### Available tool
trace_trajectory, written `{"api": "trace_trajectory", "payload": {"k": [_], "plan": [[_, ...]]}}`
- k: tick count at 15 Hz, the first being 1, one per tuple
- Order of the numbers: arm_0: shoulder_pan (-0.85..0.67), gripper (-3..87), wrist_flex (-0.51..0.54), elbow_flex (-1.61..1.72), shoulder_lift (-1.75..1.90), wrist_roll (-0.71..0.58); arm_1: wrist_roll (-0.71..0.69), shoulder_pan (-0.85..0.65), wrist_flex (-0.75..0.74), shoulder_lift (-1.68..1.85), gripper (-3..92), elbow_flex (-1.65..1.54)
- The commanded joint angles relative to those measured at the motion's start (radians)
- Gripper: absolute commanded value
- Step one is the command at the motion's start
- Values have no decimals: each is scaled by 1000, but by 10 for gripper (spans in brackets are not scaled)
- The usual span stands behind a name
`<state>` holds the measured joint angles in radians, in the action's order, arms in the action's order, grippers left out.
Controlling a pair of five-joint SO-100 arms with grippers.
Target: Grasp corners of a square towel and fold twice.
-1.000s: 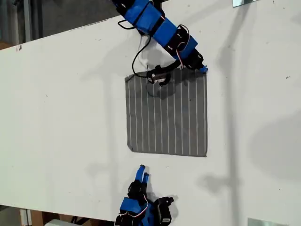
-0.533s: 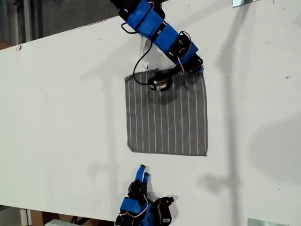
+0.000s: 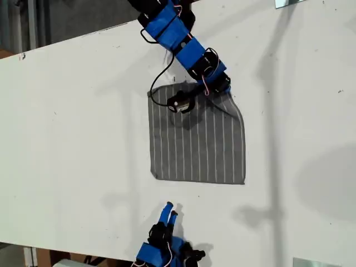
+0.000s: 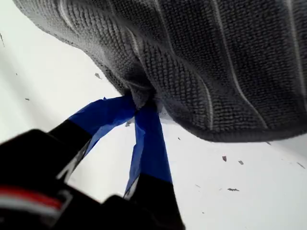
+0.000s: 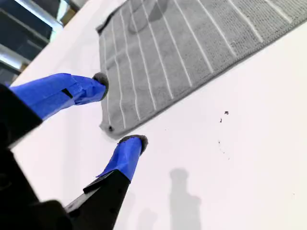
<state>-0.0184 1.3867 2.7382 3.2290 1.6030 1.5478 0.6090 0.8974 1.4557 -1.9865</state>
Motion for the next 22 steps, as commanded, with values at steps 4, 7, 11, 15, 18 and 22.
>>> {"api": "trace_trajectory", "payload": {"k": [4,7,11,15,18,22], "plan": [[170,211,-129,-199,-548,155,-15,-20,11,32,-1,31],[324,211,-164,-367,-865,298,-15,-17,8,37,-1,23],[399,217,-120,-698,-1256,304,-15,-17,-2,32,-1,20],[431,218,-141,-940,-1526,250,-58,-35,5,9,-1,66],[459,218,-184,-1028,-1649,250,-127,-58,35,-98,-1,192],[508,220,-196,-1187,-1816,264,-150,-69,41,-144,-1,242]]}}
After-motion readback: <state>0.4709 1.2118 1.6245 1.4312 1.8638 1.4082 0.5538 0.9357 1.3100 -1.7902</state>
